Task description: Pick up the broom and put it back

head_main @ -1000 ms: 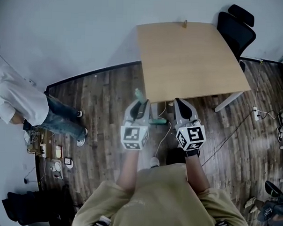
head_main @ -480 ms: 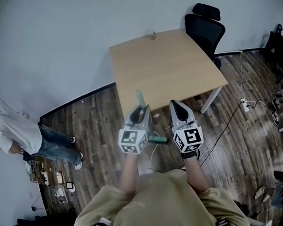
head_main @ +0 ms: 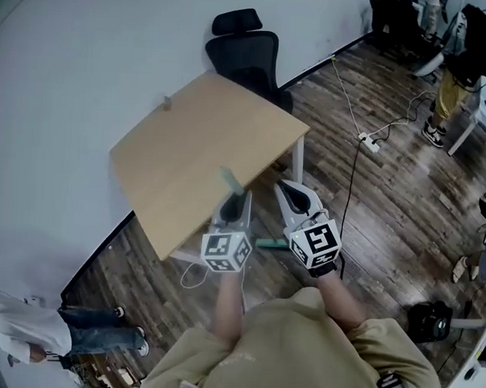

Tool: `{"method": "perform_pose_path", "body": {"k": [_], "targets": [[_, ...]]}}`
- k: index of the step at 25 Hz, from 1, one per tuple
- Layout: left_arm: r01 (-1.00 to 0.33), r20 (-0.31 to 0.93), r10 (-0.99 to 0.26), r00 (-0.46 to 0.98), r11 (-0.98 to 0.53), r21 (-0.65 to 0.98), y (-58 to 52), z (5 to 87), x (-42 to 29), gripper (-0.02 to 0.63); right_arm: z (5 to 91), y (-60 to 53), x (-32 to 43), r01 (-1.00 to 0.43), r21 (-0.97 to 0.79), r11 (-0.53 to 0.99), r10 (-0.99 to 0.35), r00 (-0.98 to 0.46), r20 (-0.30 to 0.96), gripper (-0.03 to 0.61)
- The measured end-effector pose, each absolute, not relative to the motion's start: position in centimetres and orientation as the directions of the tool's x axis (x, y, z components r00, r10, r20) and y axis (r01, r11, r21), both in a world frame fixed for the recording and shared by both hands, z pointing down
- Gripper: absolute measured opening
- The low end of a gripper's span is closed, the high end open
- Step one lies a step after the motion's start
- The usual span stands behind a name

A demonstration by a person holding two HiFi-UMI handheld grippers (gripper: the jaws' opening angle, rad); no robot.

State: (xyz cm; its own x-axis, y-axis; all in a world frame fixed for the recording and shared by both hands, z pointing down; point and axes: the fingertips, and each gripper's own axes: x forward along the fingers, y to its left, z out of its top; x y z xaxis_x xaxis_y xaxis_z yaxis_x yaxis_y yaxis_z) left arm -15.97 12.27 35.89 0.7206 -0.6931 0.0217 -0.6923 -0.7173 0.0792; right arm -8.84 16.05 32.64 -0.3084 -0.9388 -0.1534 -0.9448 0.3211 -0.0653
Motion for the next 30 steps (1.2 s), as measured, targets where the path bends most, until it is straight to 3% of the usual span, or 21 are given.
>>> {"method": "perform_pose_path", "body": {"k": [8,18,27,30], "targets": [[-0.486,0.089,-0.479,0.874,-0.869,0.093,14.2,38.6,3.1,0.084,35.3,20.8,10.9,-0.985,-0.174,-0.001,-0.992,0.023,-0.123,0.005],[-0.199,0.100,-0.187,0.977,-0.971,0.135,14.2,40.7,23.2,0.084,38.8,23.8,29.3,-0.924,-0.182,-0.336,-0.935,0.351,-0.056,0.005],[-0.002,0.073,0.013,0.997,-0.978,0.207,7.1,40.4,40.2,0.086,37.4,17.4,42.7,-0.871,-0.107,-0.480,-0.872,0.487,-0.047,0.005],[0.032,0.037,0.040,0.999,-0.982,0.184,3.4,38.3,44.3,0.087,35.1,13.5,46.4,-0.851,-0.067,-0.521,-0.845,0.526,-0.096,0.005]]}}
